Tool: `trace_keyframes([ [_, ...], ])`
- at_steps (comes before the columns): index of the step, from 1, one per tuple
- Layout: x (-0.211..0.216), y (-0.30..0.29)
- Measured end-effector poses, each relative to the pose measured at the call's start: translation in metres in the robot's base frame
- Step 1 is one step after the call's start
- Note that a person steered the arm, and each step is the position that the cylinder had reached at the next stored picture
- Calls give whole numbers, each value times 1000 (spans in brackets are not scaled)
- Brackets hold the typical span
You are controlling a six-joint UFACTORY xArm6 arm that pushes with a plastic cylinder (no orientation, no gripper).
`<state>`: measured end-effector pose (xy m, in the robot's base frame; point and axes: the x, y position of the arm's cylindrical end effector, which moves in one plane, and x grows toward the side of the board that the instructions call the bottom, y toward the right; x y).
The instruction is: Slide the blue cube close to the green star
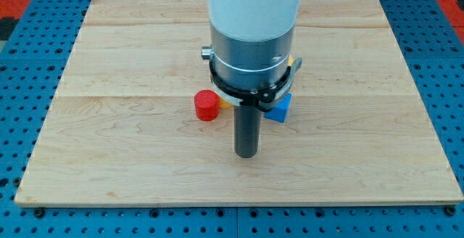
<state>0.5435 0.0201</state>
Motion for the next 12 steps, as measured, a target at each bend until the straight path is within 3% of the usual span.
trace_keyframes([
  [2,-2,71],
  [3,-23,90],
  [6,-75,91],
  [12,-63,91],
])
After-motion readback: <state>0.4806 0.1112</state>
